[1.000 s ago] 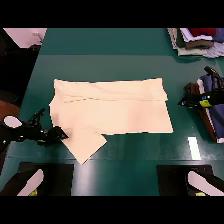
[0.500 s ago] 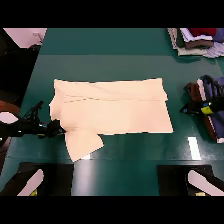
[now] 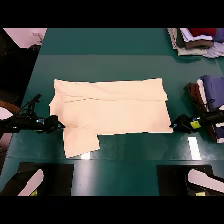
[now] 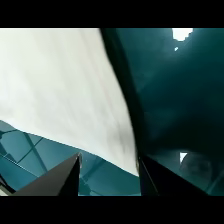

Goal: Fold the shirts.

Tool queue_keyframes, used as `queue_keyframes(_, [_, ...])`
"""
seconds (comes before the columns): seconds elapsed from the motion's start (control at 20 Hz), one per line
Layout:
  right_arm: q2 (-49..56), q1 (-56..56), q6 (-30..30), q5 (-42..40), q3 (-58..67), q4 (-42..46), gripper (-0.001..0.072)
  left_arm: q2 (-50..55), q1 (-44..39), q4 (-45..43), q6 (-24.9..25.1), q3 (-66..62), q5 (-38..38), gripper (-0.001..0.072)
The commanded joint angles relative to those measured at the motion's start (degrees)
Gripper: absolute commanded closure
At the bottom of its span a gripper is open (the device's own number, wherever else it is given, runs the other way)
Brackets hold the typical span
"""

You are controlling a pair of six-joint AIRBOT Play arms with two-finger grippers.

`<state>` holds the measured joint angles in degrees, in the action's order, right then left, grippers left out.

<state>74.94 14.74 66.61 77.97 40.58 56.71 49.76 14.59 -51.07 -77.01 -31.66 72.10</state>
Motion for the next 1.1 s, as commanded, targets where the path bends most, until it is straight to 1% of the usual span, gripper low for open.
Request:
queue_keyframes(0.0, [1.7, -2.3, -0.9, -2.3, -0.9, -0.2, 0.036, 0.0, 0.0, 0.1, 0.9, -0.2, 0.1, 0.0683])
queue_keyframes(0.05, [1.7, -3.0, -0.9, -2.2, -0.9, 0.1, 0.0549, 0.0, 0.0, 0.1, 1.0, -0.2, 0.4, 0.0683])
queue_keyframes(0.1, [1.7, -3.5, -0.9, -2.1, -0.9, 0.3, 0.0646, -0.1, 0.0, 0.0, 1.0, -0.2, 1.1, 0.0684])
queue_keyframes(0.15, [1.3, -3.6, -0.9, -1.5, -0.9, 0.4, 0.068, -0.1, 0.0, -0.2, 0.9, -0.3, 2.5, 0.0684])
queue_keyframes(0.2, [0.4, -3.5, -0.9, -0.5, -0.9, 0.5, 0.0698, -0.3, 0.0, -0.9, 0.9, -0.7, 4.0, 0.0686])
queue_keyframes(0.3, [-3.4, -2.6, -0.9, 2.1, -0.9, 2.6, 0.0698, -2.8, 0.0, -4.1, 0.5, -1.4, 6.1, 0.0686])
queue_keyframes(0.4, [-9.3, -1.0, -0.3, 5.7, -0.9, 6.7, 0.0698, -7.6, 0.0, -7.6, -1.4, -1.4, 7.8, 0.0686])
queue_keyframes(0.45, [-12.4, 0.1, -0.3, 7.9, -0.9, 8.7, 0.0698, -10.3, 0.0, -8.5, -2.2, -1.4, 10.1, 0.0687])
queue_keyframes(0.55, [-19.4, 2.8, -0.2, 12.5, -0.9, 11.7, 0.0698, -14.9, 0.0, -8.5, -3.4, -1.4, 16.3, 0.0686])
queue_keyframes(0.65, [-25.8, 5.2, 0.5, 14.8, -0.9, 14.3, 0.0698, -19.2, -0.2, -8.0, -5.9, -1.4, 21.2, 0.0686])
queue_keyframes(0.75, [-30.9, 6.6, 1.2, 15.1, -0.9, 15.0, 0.0699, -21.8, -2.4, -6.9, -6.8, -1.5, 22.3, 0.0686])
queue_keyframes(0.8, [-32.6, 6.4, 1.9, 14.6, -0.9, 14.8, 0.0698, -21.9, -3.9, -6.4, -6.8, -1.8, 21.5, 0.0686])
queue_keyframes(0.9, [-33.3, 4.3, 3.0, 12.9, 0.3, 14.7, 0.0699, -20.9, -6.5, -6.1, -6.8, -3.2, 15.4, 0.0686])
queue_keyframes(0.95, [-31.9, 2.4, 3.0, 12.1, 1.8, 14.7, 0.0698, -19.6, -7.3, -6.1, -6.8, -4.3, 11.1, 0.0685])
queue_keyframes(1.05, [-27.1, -1.9, 5.1, 9.5, 6.1, 14.9, 0.0698, -15.2, -7.5, -6.1, -6.3, -7.0, 4.8, 0.0684])
